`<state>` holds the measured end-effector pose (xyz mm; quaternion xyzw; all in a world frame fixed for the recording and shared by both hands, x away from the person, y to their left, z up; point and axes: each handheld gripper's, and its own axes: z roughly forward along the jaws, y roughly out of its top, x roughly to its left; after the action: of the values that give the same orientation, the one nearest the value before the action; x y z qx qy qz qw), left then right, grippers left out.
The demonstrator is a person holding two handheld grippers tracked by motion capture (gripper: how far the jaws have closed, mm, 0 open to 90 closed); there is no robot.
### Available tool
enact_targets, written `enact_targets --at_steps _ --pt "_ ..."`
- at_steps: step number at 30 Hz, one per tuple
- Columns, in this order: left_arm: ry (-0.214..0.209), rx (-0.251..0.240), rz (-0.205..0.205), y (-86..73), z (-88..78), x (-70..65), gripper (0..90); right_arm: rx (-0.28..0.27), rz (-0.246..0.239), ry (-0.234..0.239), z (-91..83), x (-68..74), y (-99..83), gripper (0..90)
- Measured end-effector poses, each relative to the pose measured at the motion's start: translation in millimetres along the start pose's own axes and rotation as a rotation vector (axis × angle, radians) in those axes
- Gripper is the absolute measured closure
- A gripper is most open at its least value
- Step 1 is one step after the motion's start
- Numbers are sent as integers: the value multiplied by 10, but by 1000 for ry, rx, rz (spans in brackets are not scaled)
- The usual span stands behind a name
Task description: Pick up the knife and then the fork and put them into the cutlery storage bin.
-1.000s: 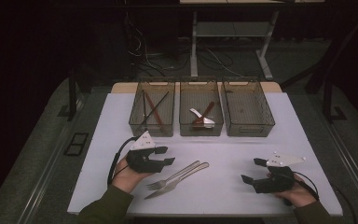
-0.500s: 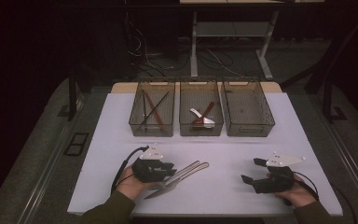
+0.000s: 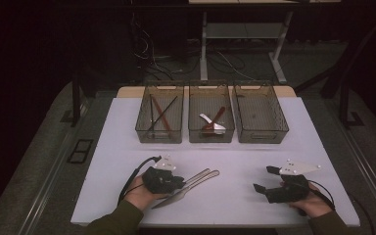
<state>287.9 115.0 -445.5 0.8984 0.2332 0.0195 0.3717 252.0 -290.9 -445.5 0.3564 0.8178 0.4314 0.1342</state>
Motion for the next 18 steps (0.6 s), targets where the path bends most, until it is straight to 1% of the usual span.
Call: enact_targets --at_steps 3,5,6,7,10,15,16,18 --pt "17 0 9 3 8 -33 791 2 -4 -1 3 3 0 162" --pt "28 8 22 8 9 -41 820 3 -4 1 5 6 0 162" --pt "27 11 18 9 7 -40 830 2 -5 3 5 6 0 162" --pt "25 6 5 10 10 -41 832 1 -7 4 5 7 0 162" --pt "27 11 10 16 10 -39 837 4 -7 5 7 3 3 162" --pt "47 25 40 44 13 -52 841 3 0 10 17 -10 4 162" --pt "51 25 39 51 16 -54 842 3 1 10 19 -9 3 162" --pt "46 25 46 63 0 -39 842 6 -4 11 24 -11 3 161"
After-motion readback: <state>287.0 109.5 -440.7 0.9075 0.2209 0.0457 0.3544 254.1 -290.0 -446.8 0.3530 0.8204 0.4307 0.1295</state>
